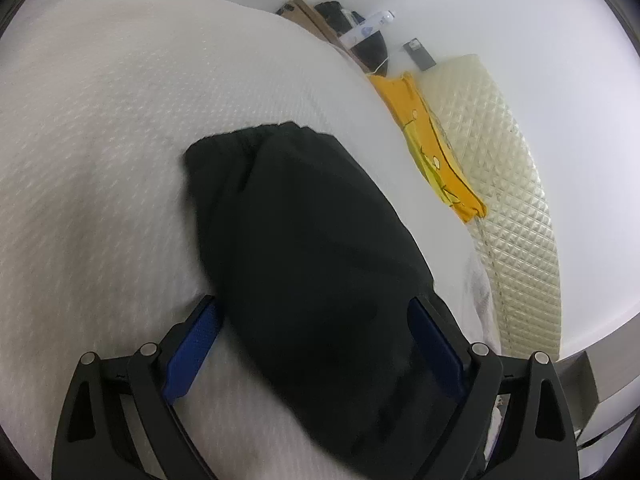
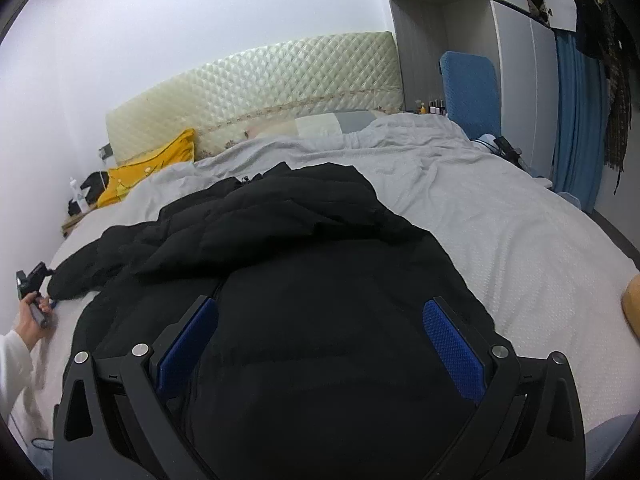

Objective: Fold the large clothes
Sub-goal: 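Lift the sleeve with the left tool and fold it across the jacket body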

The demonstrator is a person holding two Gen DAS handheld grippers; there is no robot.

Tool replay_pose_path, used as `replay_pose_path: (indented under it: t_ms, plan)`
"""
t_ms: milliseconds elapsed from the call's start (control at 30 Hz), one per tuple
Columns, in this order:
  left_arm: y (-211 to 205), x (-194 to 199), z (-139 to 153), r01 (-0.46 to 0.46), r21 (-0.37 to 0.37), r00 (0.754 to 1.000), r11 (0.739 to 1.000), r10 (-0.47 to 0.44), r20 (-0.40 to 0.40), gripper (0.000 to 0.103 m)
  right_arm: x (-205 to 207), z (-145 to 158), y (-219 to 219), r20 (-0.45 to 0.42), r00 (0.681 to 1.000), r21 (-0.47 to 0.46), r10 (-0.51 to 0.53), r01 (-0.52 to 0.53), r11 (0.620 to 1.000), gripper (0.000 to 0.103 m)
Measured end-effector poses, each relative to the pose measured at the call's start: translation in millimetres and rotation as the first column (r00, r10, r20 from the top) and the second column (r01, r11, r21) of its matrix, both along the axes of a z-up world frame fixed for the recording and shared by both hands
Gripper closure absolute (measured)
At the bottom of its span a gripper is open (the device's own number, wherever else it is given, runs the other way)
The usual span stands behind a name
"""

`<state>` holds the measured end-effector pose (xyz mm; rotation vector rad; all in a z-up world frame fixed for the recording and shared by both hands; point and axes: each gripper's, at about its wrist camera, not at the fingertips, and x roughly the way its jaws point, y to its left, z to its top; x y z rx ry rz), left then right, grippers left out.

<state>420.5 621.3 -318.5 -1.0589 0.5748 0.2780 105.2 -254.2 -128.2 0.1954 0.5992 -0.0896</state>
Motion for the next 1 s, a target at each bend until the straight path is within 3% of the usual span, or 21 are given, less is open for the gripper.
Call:
replay_pose_path:
  t_ms: [133, 333, 400, 467, 700, 1000]
  plan:
    - [4.4, 21.3, -5.6, -0.016, 0.013, 1.0, 1.0, 0.016, 0.016, 0.022, 11.0, -3.0, 6.7, -0.017, 1.0, -0.032, -0.015, 0.015, 0.999, 0.0]
    - [-7.4, 37.6, 12.1, 0.011, 0.087, 0.999, 0.996, -0.014, 0.035, 0.065, 11.8, 1.2, 15.2, -0.022, 1.0, -0.036, 0.009, -0.01, 0.999, 0.0]
    - [-13.7, 31.2, 23.1, 0.015, 0.106, 0.999, 0.994, -0.019, 0.037, 0.084, 9.7, 4.3, 17.3, -0.012, 1.0, -0.036, 0.022, -0.023, 0.999, 0.0]
    - [-19.6, 23.8, 39.3, 0.017, 0.145, 0.999, 0.989, -0.023, 0.035, 0.092, 4.4, 8.2, 18.8, 0.004, 0.999, -0.041, 0.035, -0.035, 0.999, 0.0]
    - [-36.7, -21.1, 110.8, 0.005, 0.29, 1.0, 0.957, -0.01, 0.015, 0.1, -2.6, 14.0, 13.6, 0.018, 0.999, -0.031, 0.05, -0.049, 0.998, 0.0]
    - [-56.3, -80.1, 191.1, 0.004, 0.349, 1.0, 0.937, -0.01, 0.014, 0.102, -14.9, 13.3, 5.3, 0.006, 0.996, -0.027, 0.084, -0.084, 0.996, 0.0]
